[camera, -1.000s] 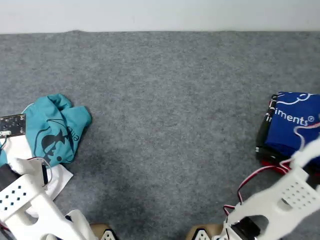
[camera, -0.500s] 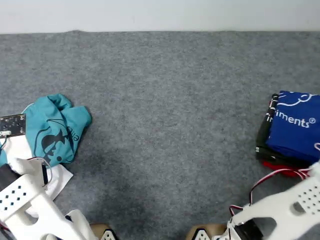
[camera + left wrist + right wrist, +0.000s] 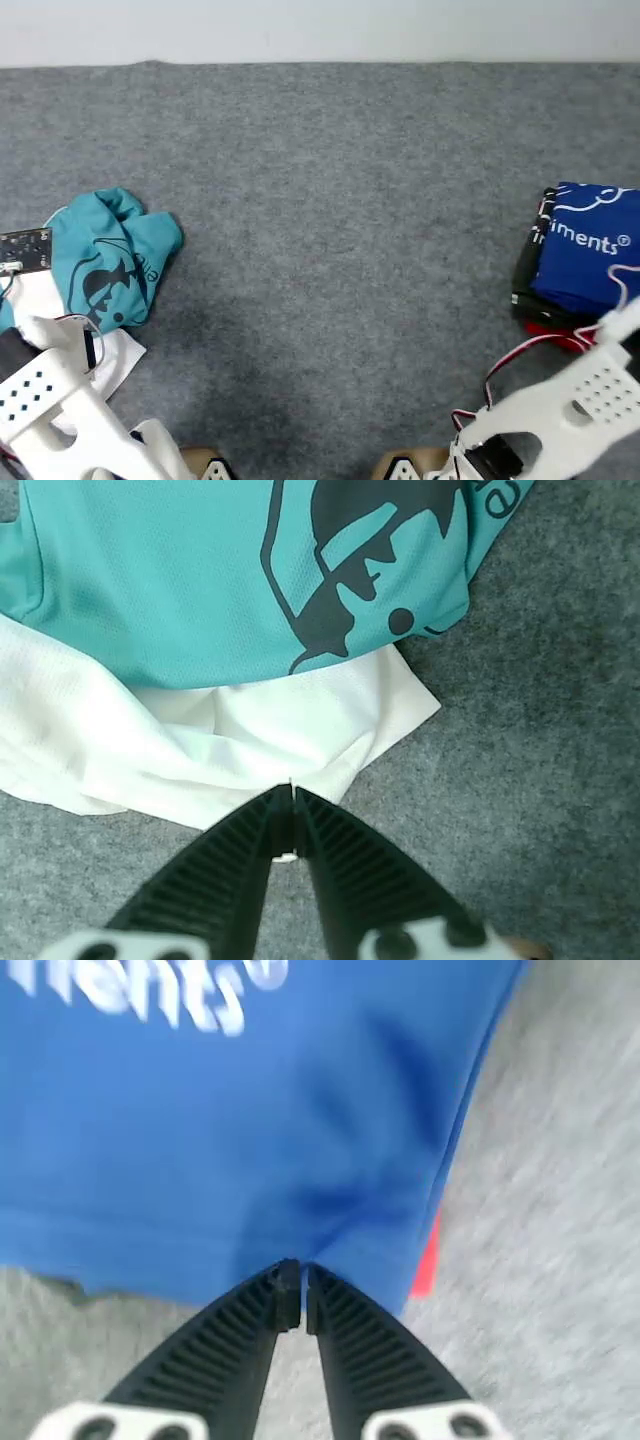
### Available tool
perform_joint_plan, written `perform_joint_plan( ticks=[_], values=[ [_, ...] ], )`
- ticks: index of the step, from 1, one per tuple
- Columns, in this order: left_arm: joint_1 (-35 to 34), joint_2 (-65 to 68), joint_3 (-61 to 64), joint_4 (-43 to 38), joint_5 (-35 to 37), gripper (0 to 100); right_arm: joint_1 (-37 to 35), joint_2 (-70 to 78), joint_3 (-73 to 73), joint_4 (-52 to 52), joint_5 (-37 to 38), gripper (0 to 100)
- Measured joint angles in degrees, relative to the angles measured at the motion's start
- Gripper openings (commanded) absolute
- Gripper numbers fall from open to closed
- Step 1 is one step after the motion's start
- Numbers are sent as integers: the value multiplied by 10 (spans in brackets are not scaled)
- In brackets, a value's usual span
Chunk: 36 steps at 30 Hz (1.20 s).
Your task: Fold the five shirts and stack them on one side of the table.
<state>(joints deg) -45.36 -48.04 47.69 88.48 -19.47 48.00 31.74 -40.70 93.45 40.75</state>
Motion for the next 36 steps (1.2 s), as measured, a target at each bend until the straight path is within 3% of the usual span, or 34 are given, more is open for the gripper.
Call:
perform_joint_plan(
  ticks=[7,17,22,28,36],
  values=[
    [0,0,0,0,0,6,-11,-13,0,-153,-1,25],
    [0,0,0,0,0,6,-8,151,-1,-331,0,25],
    [0,0,0,0,0,6,-4,153,-6,-333,0,25],
    [0,0,0,0,0,6,-34,54,-10,-290,0,25],
    [0,0,0,0,0,6,-99,-19,-10,-140,0,25]
  ],
)
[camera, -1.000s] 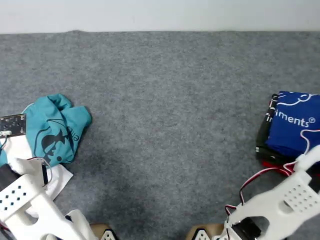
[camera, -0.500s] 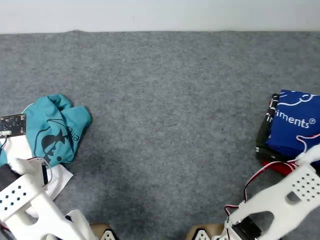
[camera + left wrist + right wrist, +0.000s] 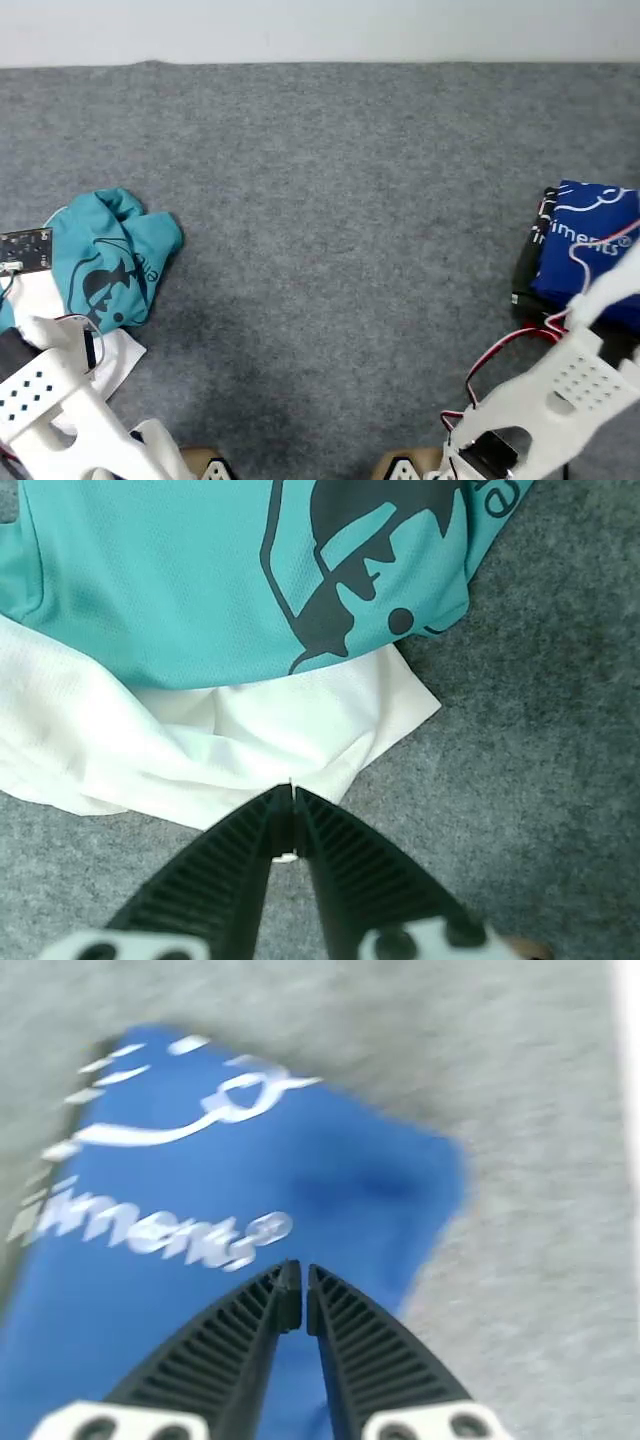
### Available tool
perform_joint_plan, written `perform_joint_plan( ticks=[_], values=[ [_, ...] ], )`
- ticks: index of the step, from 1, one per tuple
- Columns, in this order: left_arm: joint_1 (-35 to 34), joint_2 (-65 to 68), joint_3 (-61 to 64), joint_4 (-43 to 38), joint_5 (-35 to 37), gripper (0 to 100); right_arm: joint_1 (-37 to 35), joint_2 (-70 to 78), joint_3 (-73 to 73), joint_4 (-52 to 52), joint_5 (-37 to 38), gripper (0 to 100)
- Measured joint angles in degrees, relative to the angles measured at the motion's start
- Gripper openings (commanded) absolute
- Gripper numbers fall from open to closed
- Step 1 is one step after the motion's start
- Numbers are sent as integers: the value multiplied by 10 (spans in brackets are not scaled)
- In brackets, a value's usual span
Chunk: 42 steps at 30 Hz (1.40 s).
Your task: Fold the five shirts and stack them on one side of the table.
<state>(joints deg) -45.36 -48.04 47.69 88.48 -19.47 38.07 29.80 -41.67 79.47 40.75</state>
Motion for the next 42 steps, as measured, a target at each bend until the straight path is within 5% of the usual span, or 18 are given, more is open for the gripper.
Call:
perform_joint_plan(
  ticks=[8,22,33,42],
  values=[
    [0,0,0,0,0,6,-43,-1,0,207,-10,26],
    [0,0,0,0,0,6,-84,40,102,210,-124,24],
    [14,0,-21,1,-4,9,-170,-184,168,210,-133,24],
    [92,0,-76,40,-102,198,-170,-336,354,210,-133,25]
  ],
)
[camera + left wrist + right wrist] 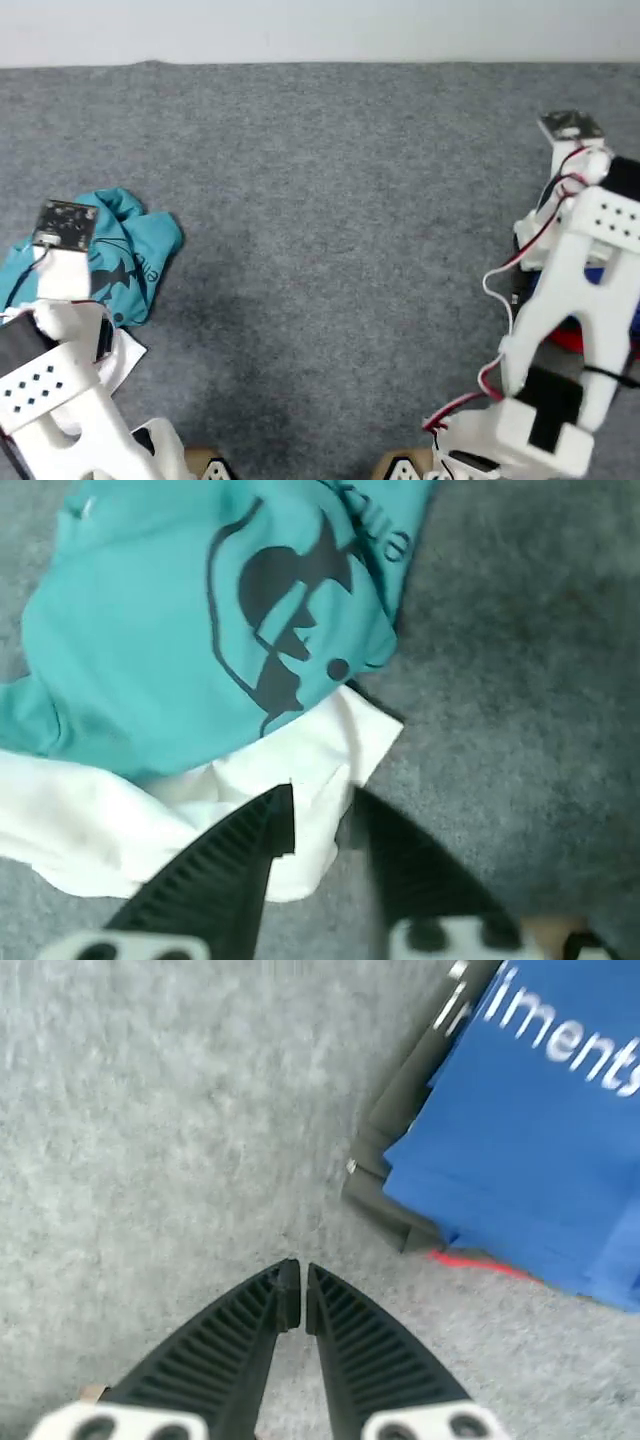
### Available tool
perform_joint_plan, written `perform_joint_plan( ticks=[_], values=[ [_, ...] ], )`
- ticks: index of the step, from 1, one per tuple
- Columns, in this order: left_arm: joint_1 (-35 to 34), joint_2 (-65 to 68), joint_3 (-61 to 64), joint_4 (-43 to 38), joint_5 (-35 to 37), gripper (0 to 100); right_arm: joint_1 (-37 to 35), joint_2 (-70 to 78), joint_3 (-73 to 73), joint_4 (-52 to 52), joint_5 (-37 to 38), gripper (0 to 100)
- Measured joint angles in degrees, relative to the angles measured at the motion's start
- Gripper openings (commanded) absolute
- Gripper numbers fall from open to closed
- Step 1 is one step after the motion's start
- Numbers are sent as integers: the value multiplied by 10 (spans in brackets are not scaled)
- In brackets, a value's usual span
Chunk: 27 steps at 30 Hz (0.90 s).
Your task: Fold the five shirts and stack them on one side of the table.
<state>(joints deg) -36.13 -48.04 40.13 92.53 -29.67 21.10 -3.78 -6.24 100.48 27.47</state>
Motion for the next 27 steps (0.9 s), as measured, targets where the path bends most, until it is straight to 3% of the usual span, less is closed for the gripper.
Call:
perform_joint_plan(
  ticks=[5,10,17,27],
  values=[
    [-26,0,56,1,-113,201,0,-54,61,0,0,25],
    [-71,0,151,-70,-203,202,0,-88,102,0,0,25],
    [-82,0,231,-173,-236,202,0,-135,144,0,0,25],
    [-82,32,245,-260,-247,203,0,-192,193,1,0,25]
  ],
)
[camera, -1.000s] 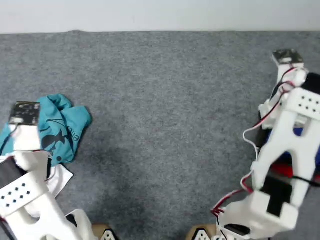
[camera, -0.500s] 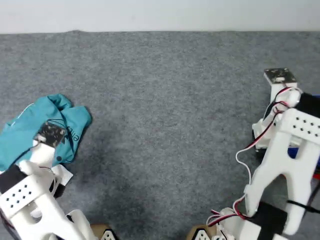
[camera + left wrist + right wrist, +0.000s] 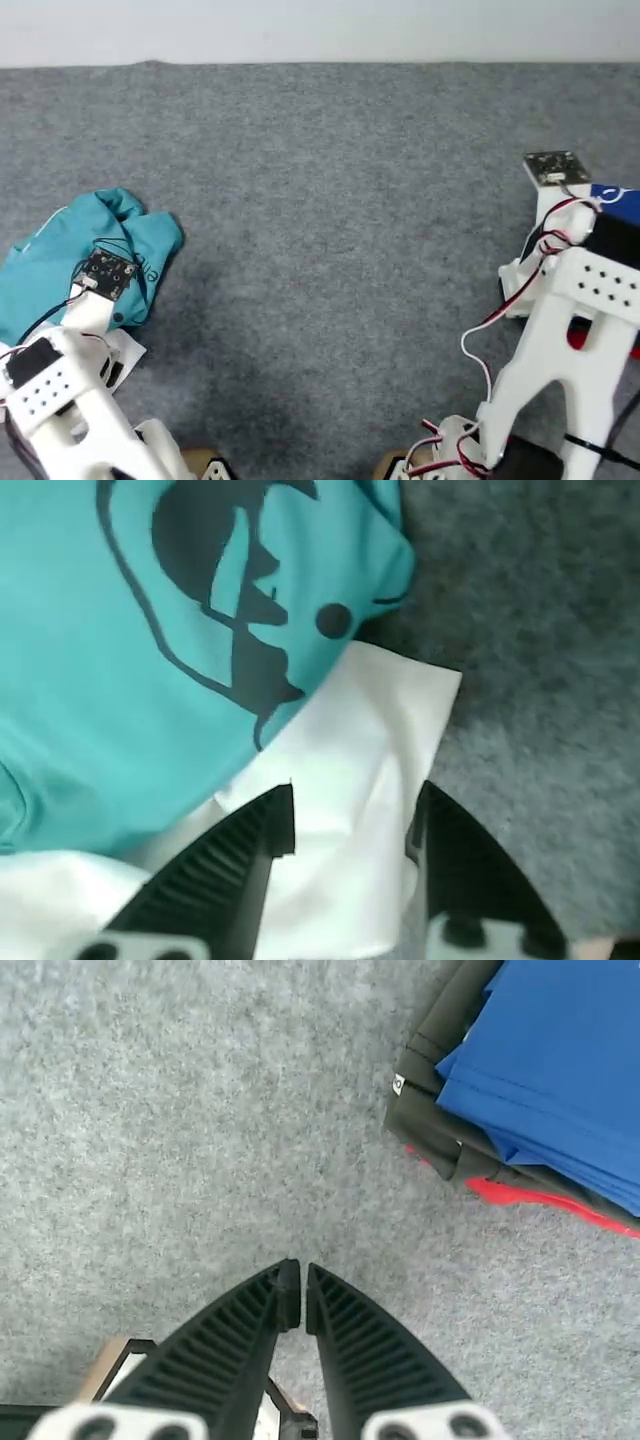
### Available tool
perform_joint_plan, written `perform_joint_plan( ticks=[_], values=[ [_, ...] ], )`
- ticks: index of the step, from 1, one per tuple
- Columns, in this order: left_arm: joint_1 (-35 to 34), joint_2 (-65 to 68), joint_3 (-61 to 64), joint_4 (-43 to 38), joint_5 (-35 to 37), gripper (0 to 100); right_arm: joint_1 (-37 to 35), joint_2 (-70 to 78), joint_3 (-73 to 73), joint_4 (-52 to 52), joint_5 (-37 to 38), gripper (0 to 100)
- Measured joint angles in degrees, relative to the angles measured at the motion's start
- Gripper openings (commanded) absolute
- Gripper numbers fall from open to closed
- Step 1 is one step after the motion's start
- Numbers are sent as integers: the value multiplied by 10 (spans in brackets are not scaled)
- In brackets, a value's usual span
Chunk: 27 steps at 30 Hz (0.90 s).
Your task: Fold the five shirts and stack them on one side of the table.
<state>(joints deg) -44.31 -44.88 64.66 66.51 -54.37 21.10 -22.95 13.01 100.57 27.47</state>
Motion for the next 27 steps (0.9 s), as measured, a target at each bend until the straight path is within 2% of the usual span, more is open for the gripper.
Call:
perform_joint_plan(
  ticks=[9,11,14,18,22,27],
  values=[
    [-26,216,-64,-45,-11,196,0,-1,0,0,0,25],
    [-28,257,-70,-68,-11,152,0,-1,0,0,0,25],
    [-29,291,-78,-84,-11,10,0,-1,0,0,0,25],
    [-25,295,-101,-78,-11,3,0,-1,0,0,0,25],
    [-18,276,-179,25,-11,4,0,-1,0,0,-2,25],
    [-9,159,-297,149,-2,4,0,-1,0,0,-2,25]
  ],
)
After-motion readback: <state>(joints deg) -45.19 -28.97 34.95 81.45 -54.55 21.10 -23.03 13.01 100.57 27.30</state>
